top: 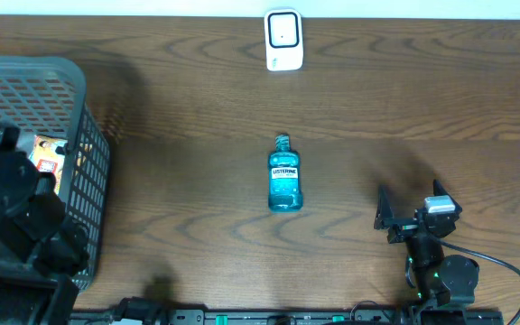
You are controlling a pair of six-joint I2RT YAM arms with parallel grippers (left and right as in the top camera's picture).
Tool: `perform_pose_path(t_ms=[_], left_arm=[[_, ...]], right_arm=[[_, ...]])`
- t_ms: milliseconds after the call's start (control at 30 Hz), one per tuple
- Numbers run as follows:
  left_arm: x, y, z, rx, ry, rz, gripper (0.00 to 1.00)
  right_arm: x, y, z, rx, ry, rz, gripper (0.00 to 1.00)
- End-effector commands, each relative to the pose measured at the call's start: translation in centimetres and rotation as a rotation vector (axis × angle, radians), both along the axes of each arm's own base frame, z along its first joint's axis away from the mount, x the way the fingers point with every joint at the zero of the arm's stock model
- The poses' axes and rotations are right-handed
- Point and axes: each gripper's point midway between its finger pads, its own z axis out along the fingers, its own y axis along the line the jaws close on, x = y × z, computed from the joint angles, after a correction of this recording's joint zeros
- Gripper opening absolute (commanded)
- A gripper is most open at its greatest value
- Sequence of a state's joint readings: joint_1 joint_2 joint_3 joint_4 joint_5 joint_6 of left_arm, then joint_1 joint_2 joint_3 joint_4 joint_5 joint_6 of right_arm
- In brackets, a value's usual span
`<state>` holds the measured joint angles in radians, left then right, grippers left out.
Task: Scan the item barcode
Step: 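Withdraw the left gripper back toward the basket, then reach into the basket and grasp the yellow wipes packet with left gripper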
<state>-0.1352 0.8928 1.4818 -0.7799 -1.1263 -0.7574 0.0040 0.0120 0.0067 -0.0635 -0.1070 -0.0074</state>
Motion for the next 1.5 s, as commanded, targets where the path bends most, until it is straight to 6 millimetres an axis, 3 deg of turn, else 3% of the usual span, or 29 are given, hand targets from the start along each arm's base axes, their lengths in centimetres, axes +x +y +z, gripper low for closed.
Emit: perform_pose_path(t_ms=[0, 167, 300, 567, 667, 867, 1067, 1467], left_arm=[[-0.9, 1.2, -0.5, -0.032, -0.032, 0.102, 0.98], [0.5, 2.3, -2.7, -0.089, 0.011, 0.146, 0.98], [3.0, 4.0, -6.2, -0.189, 0.108, 0.151, 0.98], [5.0, 8.3, -17.4, -0.71, 0.167, 0.205, 0.98], [6.0, 9.2, -20.8, -0.887, 0.16, 0.201, 0.98], [6.3, 9.6, -26.7, -1.182, 0.116, 0.358, 0.98], [7.8, 9.1, -30.7, -1.337, 0.107, 0.446, 0.98], [8.5, 9.2, -37.3, -1.426, 0.244, 0.557, 0.98]], right_arm=[[0.0, 0.0, 0.0, 0.013, 0.001, -0.003, 0.99], [0.0, 0.0, 0.0, 0.013, 0.001, -0.002, 0.99], [0.0, 0.0, 0.0, 0.013, 0.001, -0.002, 0.99], [0.0, 0.0, 0.0, 0.013, 0.001, -0.003, 0.99], [0.0, 0.0, 0.0, 0.013, 0.001, -0.002, 0.99], [0.0, 0.0, 0.0, 0.013, 0.001, -0.002, 0.99], [0.0, 0.0, 0.0, 0.013, 0.001, -0.002, 0.99], [0.0, 0.0, 0.0, 0.013, 0.001, -0.003, 0.99]])
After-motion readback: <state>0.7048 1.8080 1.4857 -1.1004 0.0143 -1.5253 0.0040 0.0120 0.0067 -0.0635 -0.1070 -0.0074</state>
